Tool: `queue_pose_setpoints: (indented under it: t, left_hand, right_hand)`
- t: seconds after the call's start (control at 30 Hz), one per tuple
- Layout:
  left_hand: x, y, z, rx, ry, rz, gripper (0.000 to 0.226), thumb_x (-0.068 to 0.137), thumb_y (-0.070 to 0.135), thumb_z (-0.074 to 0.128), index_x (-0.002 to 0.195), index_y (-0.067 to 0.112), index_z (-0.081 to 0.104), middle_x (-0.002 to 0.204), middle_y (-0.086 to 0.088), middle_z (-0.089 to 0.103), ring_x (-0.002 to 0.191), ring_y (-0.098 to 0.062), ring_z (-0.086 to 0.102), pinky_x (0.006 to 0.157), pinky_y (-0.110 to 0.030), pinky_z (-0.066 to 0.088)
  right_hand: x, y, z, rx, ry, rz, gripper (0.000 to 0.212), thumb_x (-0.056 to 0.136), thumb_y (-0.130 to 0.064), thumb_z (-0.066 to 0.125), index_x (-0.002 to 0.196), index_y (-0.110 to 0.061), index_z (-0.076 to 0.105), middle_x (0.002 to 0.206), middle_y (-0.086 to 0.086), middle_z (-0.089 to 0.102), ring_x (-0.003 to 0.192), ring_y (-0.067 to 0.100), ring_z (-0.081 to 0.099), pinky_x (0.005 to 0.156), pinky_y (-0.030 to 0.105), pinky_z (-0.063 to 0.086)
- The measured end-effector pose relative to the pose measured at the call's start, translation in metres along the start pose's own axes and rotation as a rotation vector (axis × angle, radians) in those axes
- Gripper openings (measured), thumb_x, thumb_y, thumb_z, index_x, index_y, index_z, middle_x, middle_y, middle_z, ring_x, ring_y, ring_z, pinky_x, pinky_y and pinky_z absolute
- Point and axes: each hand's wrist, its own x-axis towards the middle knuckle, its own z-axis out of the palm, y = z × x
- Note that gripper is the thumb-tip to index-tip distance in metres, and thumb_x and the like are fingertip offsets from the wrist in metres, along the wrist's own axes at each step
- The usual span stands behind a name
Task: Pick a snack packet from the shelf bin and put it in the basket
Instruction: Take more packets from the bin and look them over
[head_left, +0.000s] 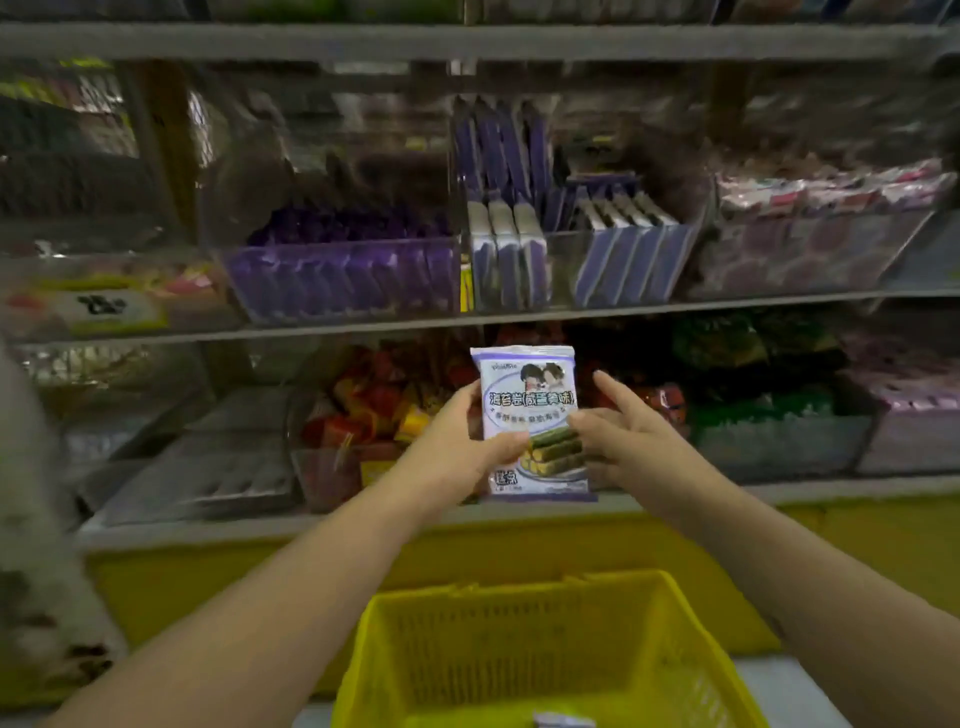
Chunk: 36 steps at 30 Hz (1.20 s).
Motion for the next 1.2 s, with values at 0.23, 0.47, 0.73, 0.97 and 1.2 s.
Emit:
queue_pose_setpoints:
  t: [0.23,0.47,0.73,0.97,1.2]
  left_hand:
    - [-0.012,-0.064,0.018,-0.062,-0.138,-0.035,0.068,0.083,0.001,0.072,0.122,0.046,0.039,0.116,0.006,0.068,0.103,-0.011,0.069,0.072,-0.032,0.06]
    - [-0.005,-0.076,0.034,-0.224,0.016,-0.035,0.034,0.083,0.043,0.059,0.115,0.033,0.057,0.11,0.005,0.073,0.097,-0.013,0.071,0.081,-0.035,0.059]
    - [-0.006,-0.074,0.03,-0.484,0.143,-0.136,0.023,0.098,0.025,0.051,0.106,0.014,0.068,0.097,-0.008,0.076,0.088,-0.021,0.073,0.069,-0.031,0.056]
    - [-0.005,-0.069,0.024,-0.462,0.131,-0.177,0.019,0.095,0.021,0.053,0.101,0.013,0.07,0.096,-0.01,0.075,0.083,-0.017,0.069,0.072,-0.033,0.05]
    - [-0.005,-0.063,0.016,-0.518,0.082,-0.196,0.026,0.092,0.028,0.054,0.085,0.018,0.077,0.086,-0.008,0.075,0.073,-0.014,0.068,0.076,-0.038,0.049]
  right_hand:
    - [0.0,0.052,0.015,0.286,0.08,0.128,0.043,0.088,-0.046,0.055,0.107,-0.01,0.068,0.1,0.014,0.074,0.093,0.031,0.072,0.079,0.044,0.059]
    - [0.009,0.068,0.022,0.258,0.083,0.143,0.034,0.095,-0.034,0.054,0.102,-0.006,0.07,0.096,0.02,0.074,0.09,0.035,0.072,0.085,0.051,0.056]
    - [0.009,0.072,0.03,0.297,0.003,0.121,0.031,0.094,-0.025,0.054,0.108,-0.001,0.068,0.101,0.022,0.072,0.096,0.035,0.07,0.085,0.044,0.057]
    - [0.008,0.069,0.021,0.217,-0.04,0.115,0.032,0.096,-0.029,0.049,0.106,-0.008,0.072,0.104,0.016,0.073,0.102,0.031,0.069,0.096,0.052,0.049]
    - [0.009,0.067,0.014,0.037,-0.073,-0.069,0.032,0.096,-0.043,0.045,0.103,-0.029,0.072,0.098,0.007,0.076,0.094,0.023,0.072,0.079,0.038,0.055]
